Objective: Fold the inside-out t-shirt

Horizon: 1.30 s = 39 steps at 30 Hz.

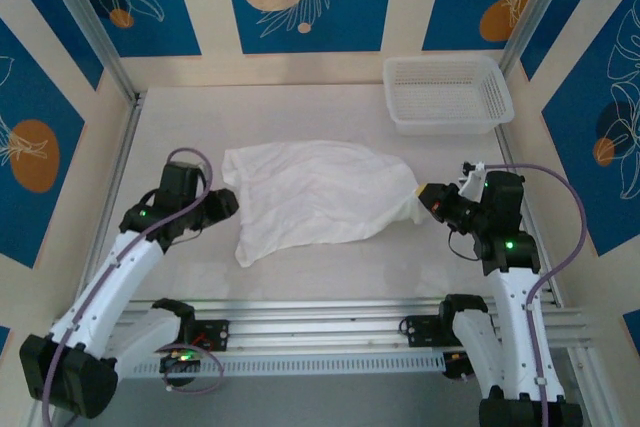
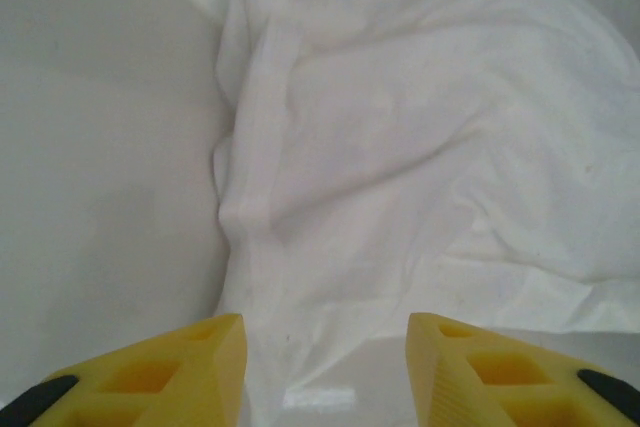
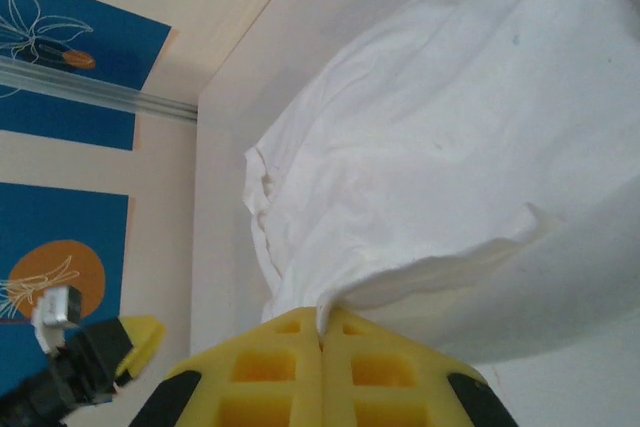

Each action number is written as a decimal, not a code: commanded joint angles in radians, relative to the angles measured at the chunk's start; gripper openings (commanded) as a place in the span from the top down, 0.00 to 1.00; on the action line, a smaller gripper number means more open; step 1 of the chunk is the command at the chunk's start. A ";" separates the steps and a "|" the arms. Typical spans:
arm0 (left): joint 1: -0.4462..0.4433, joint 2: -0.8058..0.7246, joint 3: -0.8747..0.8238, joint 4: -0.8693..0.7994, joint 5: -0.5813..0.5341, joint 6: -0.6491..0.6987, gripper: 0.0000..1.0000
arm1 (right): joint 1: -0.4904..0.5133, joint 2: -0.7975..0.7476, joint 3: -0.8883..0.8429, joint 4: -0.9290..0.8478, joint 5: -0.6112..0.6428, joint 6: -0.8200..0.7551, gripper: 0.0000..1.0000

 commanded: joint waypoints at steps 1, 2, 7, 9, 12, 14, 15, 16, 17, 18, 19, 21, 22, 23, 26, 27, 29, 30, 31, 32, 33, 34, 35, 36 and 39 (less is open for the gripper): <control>-0.078 0.107 0.055 -0.030 -0.117 0.088 0.54 | 0.013 -0.002 0.014 -0.033 -0.025 -0.047 1.00; -0.102 0.148 0.061 -0.023 -0.135 0.085 0.53 | 0.019 0.001 0.014 -0.035 -0.028 -0.050 1.00; -0.133 0.347 0.075 0.027 -0.158 0.074 0.51 | 0.063 0.004 0.012 -0.042 -0.020 -0.060 1.00; -0.133 0.422 0.092 0.033 -0.195 0.078 0.51 | 0.080 0.006 0.017 -0.053 -0.005 -0.068 1.00; -0.133 0.506 0.116 0.047 -0.251 0.082 0.51 | 0.102 0.008 0.028 -0.073 0.022 -0.079 1.00; -0.134 0.556 0.134 0.072 -0.229 0.094 0.51 | 0.110 0.010 0.031 -0.075 0.028 -0.080 1.00; -0.133 0.579 0.140 0.090 -0.203 0.097 0.51 | 0.111 0.013 0.031 -0.074 0.030 -0.080 1.00; -0.133 0.595 0.143 0.106 -0.186 0.097 0.51 | 0.113 0.016 0.033 -0.074 0.030 -0.078 1.00; -0.133 0.616 0.145 0.124 -0.173 0.093 0.51 | 0.116 0.020 0.035 -0.075 0.030 -0.078 1.00; -0.133 0.637 0.148 0.134 -0.170 0.090 0.51 | 0.118 0.022 0.037 -0.075 0.030 -0.076 1.00; -0.133 0.656 0.151 0.140 -0.173 0.091 0.51 | 0.120 0.024 0.036 -0.075 0.031 -0.075 1.00; -0.133 0.703 0.161 0.132 -0.199 0.089 0.51 | 0.123 0.027 0.041 -0.077 0.036 -0.068 1.00; -0.133 0.721 0.168 0.118 -0.219 0.083 0.53 | 0.124 0.030 0.045 -0.082 0.043 -0.059 1.00; -0.132 0.736 0.171 0.101 -0.253 0.073 0.55 | 0.124 0.034 0.054 -0.094 0.061 -0.050 1.00; -0.118 0.743 0.169 0.057 -0.337 0.028 0.65 | 0.123 0.055 0.100 -0.149 0.125 -0.034 1.00; -0.110 0.732 0.167 0.051 -0.351 0.019 0.71 | 0.123 0.061 0.116 -0.161 0.138 -0.037 1.00; -0.097 0.698 0.168 0.042 -0.369 0.015 0.82 | 0.124 0.066 0.141 -0.169 0.147 -0.039 1.00; -0.089 0.677 0.172 0.037 -0.377 0.015 0.88 | 0.123 0.069 0.157 -0.172 0.153 -0.043 1.00; -0.081 0.658 0.177 0.030 -0.378 0.015 0.92 | 0.120 0.070 0.173 -0.175 0.164 -0.047 1.00; -0.067 0.634 0.187 0.023 -0.370 0.014 0.96 | 0.118 0.070 0.195 -0.185 0.187 -0.050 1.00; -0.052 0.608 0.196 0.019 -0.355 0.018 0.99 | 0.111 0.070 0.219 -0.198 0.223 -0.049 1.00; -0.039 0.585 0.206 0.014 -0.340 0.021 1.00 | 0.103 0.068 0.241 -0.210 0.256 -0.044 1.00; -0.020 0.556 0.220 0.007 -0.324 0.026 1.00 | 0.080 0.064 0.265 -0.220 0.286 -0.039 1.00; 0.000 0.523 0.233 -0.001 -0.310 0.029 1.00 | 0.048 0.062 0.288 -0.221 0.295 -0.031 1.00; 0.067 0.440 0.259 -0.015 -0.271 0.040 1.00 | -0.065 0.064 0.338 -0.218 0.265 -0.007 1.00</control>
